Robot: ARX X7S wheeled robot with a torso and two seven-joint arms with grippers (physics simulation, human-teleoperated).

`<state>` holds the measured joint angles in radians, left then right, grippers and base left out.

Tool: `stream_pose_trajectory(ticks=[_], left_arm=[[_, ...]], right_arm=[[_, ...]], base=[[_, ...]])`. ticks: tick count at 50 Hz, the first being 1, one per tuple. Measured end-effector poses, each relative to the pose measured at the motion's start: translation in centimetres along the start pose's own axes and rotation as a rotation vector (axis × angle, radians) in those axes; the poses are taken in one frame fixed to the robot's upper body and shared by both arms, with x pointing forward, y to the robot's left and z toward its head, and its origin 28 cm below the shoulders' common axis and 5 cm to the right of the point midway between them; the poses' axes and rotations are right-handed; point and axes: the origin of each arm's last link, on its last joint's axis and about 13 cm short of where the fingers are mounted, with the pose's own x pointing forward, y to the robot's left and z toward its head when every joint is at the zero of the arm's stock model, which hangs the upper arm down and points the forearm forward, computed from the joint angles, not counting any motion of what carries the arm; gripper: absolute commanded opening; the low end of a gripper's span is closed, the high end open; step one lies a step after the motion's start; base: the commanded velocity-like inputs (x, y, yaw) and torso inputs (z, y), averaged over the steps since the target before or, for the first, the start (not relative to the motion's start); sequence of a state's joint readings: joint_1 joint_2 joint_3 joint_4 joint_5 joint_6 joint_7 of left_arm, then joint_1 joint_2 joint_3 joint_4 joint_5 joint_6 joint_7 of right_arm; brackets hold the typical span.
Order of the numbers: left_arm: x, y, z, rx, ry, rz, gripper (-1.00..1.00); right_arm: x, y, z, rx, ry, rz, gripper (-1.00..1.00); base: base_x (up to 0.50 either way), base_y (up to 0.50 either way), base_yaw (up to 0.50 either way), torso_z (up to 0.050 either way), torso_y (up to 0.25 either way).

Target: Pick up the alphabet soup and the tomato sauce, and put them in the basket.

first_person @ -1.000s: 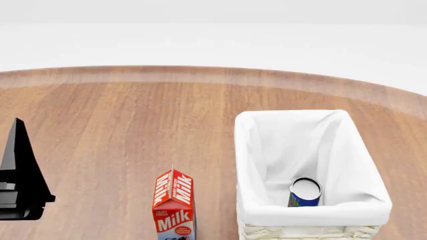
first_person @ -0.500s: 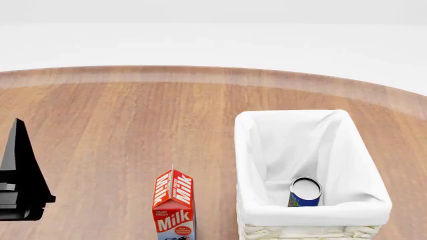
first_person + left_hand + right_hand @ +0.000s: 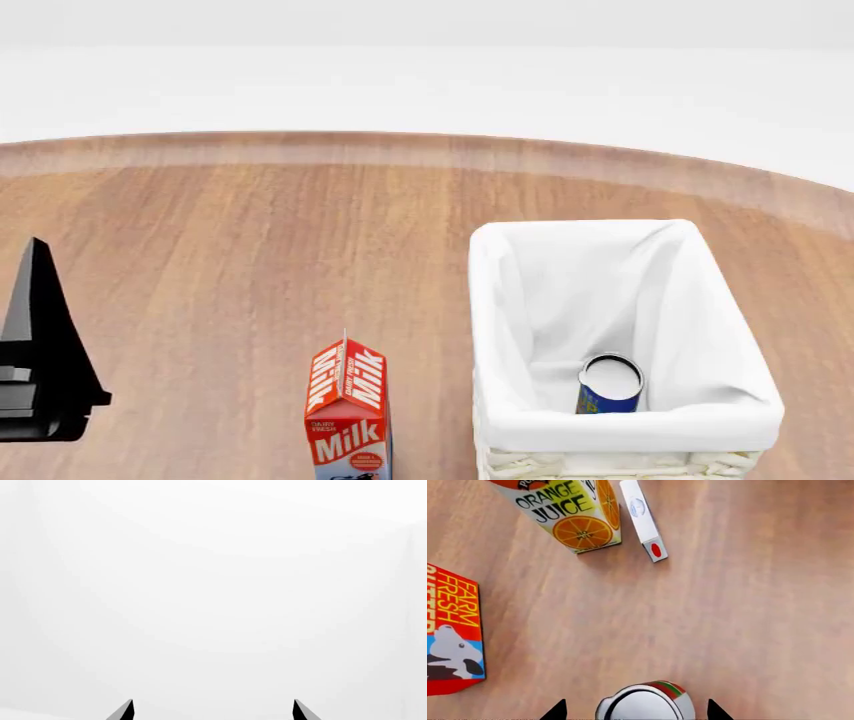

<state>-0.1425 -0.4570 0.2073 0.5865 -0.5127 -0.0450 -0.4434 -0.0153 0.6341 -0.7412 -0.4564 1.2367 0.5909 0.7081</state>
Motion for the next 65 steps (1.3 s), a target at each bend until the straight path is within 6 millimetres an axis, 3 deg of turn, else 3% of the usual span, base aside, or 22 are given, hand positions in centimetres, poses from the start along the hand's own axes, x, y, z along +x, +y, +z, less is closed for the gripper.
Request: stream_pose_trajectory(ticks=[53, 54, 65], left_arm=[[0.0, 0.1, -0.1, -0.002, 0.002, 0.002, 1.00], [0.0, 0.1, -0.1, -0.002, 0.002, 0.002, 1.00], [-0.1, 0.1, -0.1, -0.002, 0.002, 0.002, 1.00]], right_arm=[[2.4, -0.2, -2.1, 0.010, 0.028, 0.016, 1.00], [2.4, -0.2, -2.1, 0.010, 0.027, 0.016, -1.00], [2.3, 0.1, -2.3, 0.017, 0.025, 0.022, -1.00]], base=[[0.00, 0.00, 0.00, 0.000, 0.000], [0.00, 0.00, 0.00, 0.000, 0.000], [0.00, 0.00, 0.00, 0.000, 0.000]])
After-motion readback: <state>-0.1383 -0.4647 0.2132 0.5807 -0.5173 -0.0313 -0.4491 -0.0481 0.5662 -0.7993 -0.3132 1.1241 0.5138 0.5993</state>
